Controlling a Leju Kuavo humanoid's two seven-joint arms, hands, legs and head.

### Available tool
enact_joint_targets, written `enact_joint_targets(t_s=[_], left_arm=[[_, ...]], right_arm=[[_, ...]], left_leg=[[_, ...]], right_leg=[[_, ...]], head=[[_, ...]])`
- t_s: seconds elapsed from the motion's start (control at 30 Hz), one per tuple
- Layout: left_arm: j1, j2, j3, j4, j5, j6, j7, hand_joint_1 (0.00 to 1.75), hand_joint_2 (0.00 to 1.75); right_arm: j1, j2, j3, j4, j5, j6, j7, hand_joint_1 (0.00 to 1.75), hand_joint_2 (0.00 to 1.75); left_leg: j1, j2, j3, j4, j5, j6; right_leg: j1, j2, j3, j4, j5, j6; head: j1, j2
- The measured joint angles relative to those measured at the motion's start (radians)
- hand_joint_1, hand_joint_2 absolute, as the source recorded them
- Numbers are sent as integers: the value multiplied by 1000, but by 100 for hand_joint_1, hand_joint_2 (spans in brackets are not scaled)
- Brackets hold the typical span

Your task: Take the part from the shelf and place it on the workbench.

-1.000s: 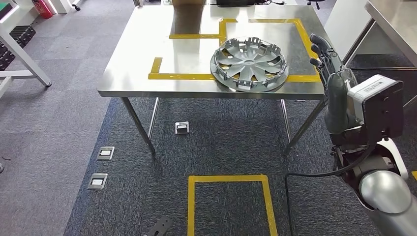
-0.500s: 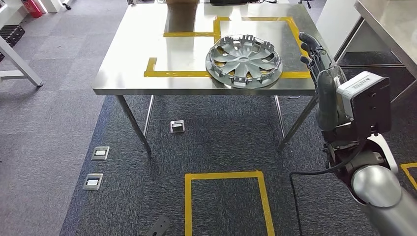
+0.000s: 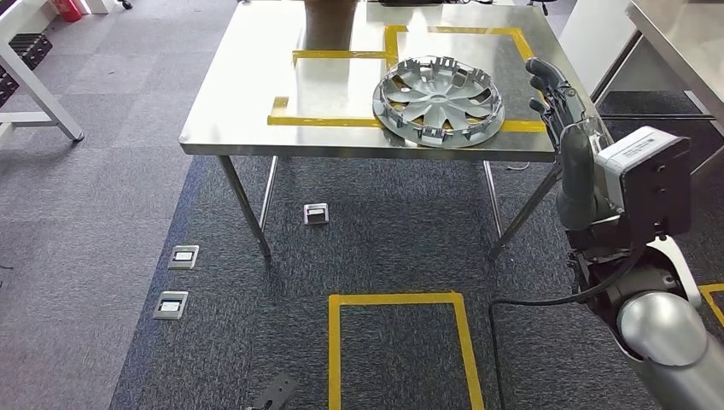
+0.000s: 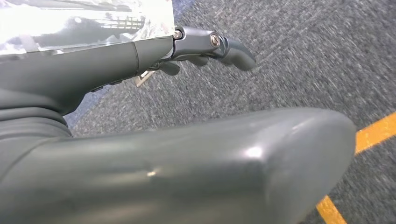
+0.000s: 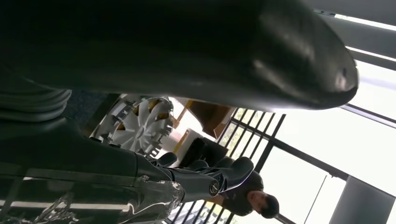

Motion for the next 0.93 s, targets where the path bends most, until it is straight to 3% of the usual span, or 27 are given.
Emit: enact_joint_targets(t_s=[0.07,0.1,0.13,0.2,0.27,0.4,0.47,0.5,0.57,0.6,0.63,0.67,0.77,0.8,0.87,0.93], left_arm=[[0,0,0,-1,1,0,0,0,0],[0,0,0,-2,2,1,0,0,0],[0,1,0,-2,2,1,0,0,0],[1,2,-1,-2,4,2,0,0,0],[3,4,-1,-2,5,3,0,0,0],[4,4,-1,-2,6,3,0,0,0],[4,5,-1,-2,6,3,0,0,0],[4,6,-1,-2,6,3,0,0,0],[3,7,-2,-4,6,3,-1,0,0],[3,8,-2,-4,6,3,-1,0,0],[3,8,-3,-5,6,3,-2,0,0],[3,9,-4,-6,6,3,-2,0,0],[2,9,-5,-8,7,4,-2,0,0],[3,9,-5,-9,7,4,-2,0,0],[4,10,-6,-9,7,4,-2,0,0],[4,10,-6,-9,7,4,-1,0,0]], right_arm=[[-1,0,0,0,0,0,0,0,0],[-2,1,0,0,0,0,0,0,0],[-2,1,0,0,0,0,0,0,0],[-1,2,2,0,0,1,-1,0,0],[1,2,4,1,0,1,-1,0,0],[3,3,5,1,0,1,-1,0,0],[3,3,5,1,0,1,-1,0,0],[4,3,4,1,0,1,-1,0,0],[2,4,4,1,0,1,-1,0,0],[2,4,3,1,0,1,-1,0,0],[1,5,3,1,0,1,-1,0,0],[0,4,3,1,0,1,-2,0,0],[1,4,4,2,0,1,-2,0,0],[3,4,4,3,0,1,-2,0,0],[6,4,4,4,0,1,-1,0,0],[5,4,4,5,0,1,-1,0,0]], left_leg=[[2,0,-5,4,-3,-11],[3,0,-12,20,-20,-18],[4,-1,-26,56,-47,-25],[12,-1,-68,181,-119,-39],[19,-1,-100,278,-161,-48],[21,-1,-105,299,-166,-51],[24,-1,-78,257,-138,-54],[27,-1,-47,205,-111,-57],[27,-3,19,77,-68,-47],[28,-4,38,33,-56,-35],[27,-4,42,13,-52,-20],[27,-4,39,11,-46,-11],[23,-4,24,9,-35,6],[19,-3,20,9,-32,8],[12,-3,14,10,-28,11],[7,-4,13,10,-26,12]], right_leg=[[-3,0,0,-13,13,-5],[-6,-2,1,-20,20,-7],[-10,-5,1,-26,26,-8],[-12,-8,-6,-27,33,-10],[-14,-8,-14,-24,37,-7],[-15,-8,-17,-22,38,-5],[-18,-8,-22,-17,39,-3],[-21,-7,-25,-12,39,0],[-24,-7,-40,1,43,22],[-25,-6,-48,7,43,35],[-26,-6,-58,19,36,47],[-27,-6,-70,45,16,51],[-28,-5,-148,227,-87,54],[-27,-5,-170,281,-107,53],[-24,-5,-167,294,-96,45],[-18,-5,-117,208,-48,31]], head=[[1,0],[0,0],[-2,0],[-6,0],[-7,0],[-8,0],[-8,0],[-9,0],[-11,0],[-12,0],[-11,0],[-9,0],[1,0],[3,0],[4,0],[5,0]])
